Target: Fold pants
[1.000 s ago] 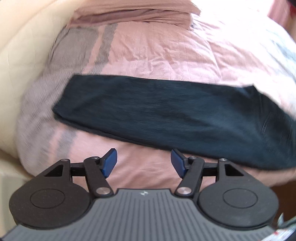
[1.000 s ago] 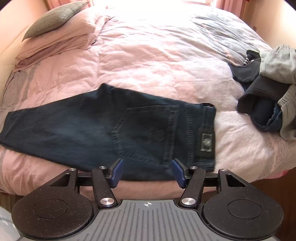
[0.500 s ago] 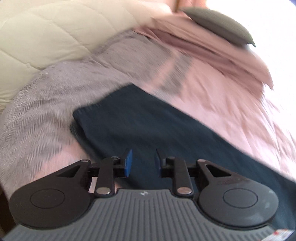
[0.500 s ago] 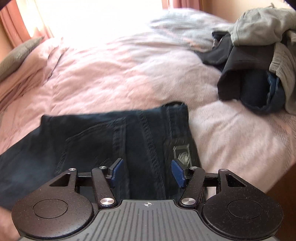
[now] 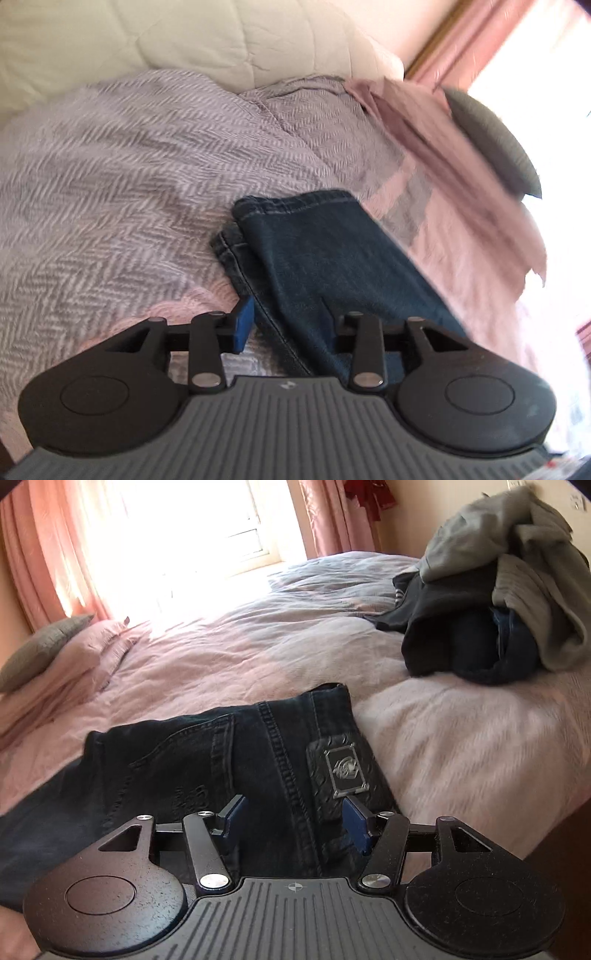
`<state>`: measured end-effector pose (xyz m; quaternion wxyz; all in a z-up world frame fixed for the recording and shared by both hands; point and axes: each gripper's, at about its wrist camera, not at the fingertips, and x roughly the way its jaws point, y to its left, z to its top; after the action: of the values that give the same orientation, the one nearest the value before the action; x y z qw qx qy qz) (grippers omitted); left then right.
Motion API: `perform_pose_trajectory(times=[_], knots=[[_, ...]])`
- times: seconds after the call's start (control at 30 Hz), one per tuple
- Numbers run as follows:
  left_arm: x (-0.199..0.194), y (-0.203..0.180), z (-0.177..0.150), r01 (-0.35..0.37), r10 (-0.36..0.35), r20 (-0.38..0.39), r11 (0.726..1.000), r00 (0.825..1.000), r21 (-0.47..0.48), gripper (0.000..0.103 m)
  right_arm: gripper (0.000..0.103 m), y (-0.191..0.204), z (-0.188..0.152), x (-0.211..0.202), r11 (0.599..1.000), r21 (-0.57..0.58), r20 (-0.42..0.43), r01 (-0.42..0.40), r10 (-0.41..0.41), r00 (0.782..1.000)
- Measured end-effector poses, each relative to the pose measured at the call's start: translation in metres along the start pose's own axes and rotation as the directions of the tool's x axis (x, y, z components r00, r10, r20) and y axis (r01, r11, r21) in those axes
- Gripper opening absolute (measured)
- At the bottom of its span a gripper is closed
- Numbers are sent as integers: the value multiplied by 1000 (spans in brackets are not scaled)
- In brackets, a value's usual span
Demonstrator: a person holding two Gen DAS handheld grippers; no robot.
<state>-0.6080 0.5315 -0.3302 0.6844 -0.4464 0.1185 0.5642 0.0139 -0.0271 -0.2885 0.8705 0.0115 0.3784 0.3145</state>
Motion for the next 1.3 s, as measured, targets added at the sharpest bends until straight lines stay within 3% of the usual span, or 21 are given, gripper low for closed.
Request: perform_pose_trajectory(times=[0.13, 0.37, 0.4, 0.43, 0.47, 0.53, 0.57, 0.6, 0.67, 0.73, 0.77, 0.8, 0.87, 1.0, 1.07, 1.13, 1.17, 1.2, 1.27, 1.3], knots=[[19, 16, -4, 38, -43, -46, 994, 998, -107, 39, 54, 6, -6, -6, 998, 44, 10, 42, -43, 999], [40, 31, -1, 113, -102, 57, 961, 993, -253, 34, 54, 17, -3, -10, 997, 29, 30, 69, -69, 997], [42, 31, -1, 118, -105, 65, 961, 992, -251, 27, 54, 16, -2, -10, 997, 35, 33, 71, -72, 997], [42, 32, -1, 116, -100, 75, 962, 992, -247, 10, 54, 15, -1, -11, 996, 45, 37, 75, -77, 996], [42, 34, 0, 117, -100, 80, 963, 992, -241, 6, 54, 13, 0, -11, 995, 56, 40, 79, -81, 996], [37, 29, 3, 117, -99, 99, 975, 990, -191, 3, 54, 10, 0, -12, 993, 77, 43, 86, -89, 995], [34, 19, 5, 91, -78, 110, 989, 991, -117, 3, 54, 10, 0, -13, 993, 84, 43, 87, -91, 995], [28, 4, 6, 56, -55, 132, 998, 990, -11, 3, 54, 9, 1, -14, 993, 85, 45, 87, -92, 995], [11, -35, 6, -12, -33, 212, 979, 977, 206, 3, 54, 9, 1, -18, 993, 74, 60, 90, -95, 994], [-13, -79, -5, -69, -63, 299, 909, 952, 412, 3, 54, 9, 1, -22, 993, 61, 74, 100, -105, 992], [-26, -104, -16, -84, -107, 332, 854, 937, 513, 3, 54, 8, 0, -24, 993, 58, 80, 104, -108, 991], [-39, -129, -29, -89, -159, 342, 789, 926, 608, 3, 54, 7, 0, -26, 993, 57, 83, 105, -109, 991], [-64, -178, -68, -84, -267, 317, 630, 910, 772, 2, 54, 4, -1, -29, 993, 61, 88, 103, -108, 990], [-96, -248, -175, 0, -426, 140, 311, 894, 950, 3, 54, -2, -4, -39, 993, 75, 104, 95, -102, 989], [-93, -264, -236, 69, -440, 19, 183, 898, 981, 4, 54, -7, -8, -41, 992, 87, 101, 89, -98, 990], [-74, -270, -291, 140, -386, -100, 77, 917, 987, 5, 54, -11, -12, -44, 991, 98, 91, 90, -99, 991], [-66, -269, -314, 172, -355, -149, 35, 923, 984, 5, 54, -13, -14, -45, 990, 104, 83, 91, -100, 991], [-60, -266, -331, 171, -332, -154, 22, 931, 985, 3, 54, -15, -17, -46, 990, 109, 77, 92, -101, 992], [-51, -263, -336, 128, -327, -109, 39, 939, 991, 3, 54, -20, -21, -50, 988, 118, 64, 95, -103, 993], [-52, -265, -327, 152, -330, -120, 71, 936, 986, 3, 54, -22, -22, -51, 989, 115, 58, 93, -100, 993]])
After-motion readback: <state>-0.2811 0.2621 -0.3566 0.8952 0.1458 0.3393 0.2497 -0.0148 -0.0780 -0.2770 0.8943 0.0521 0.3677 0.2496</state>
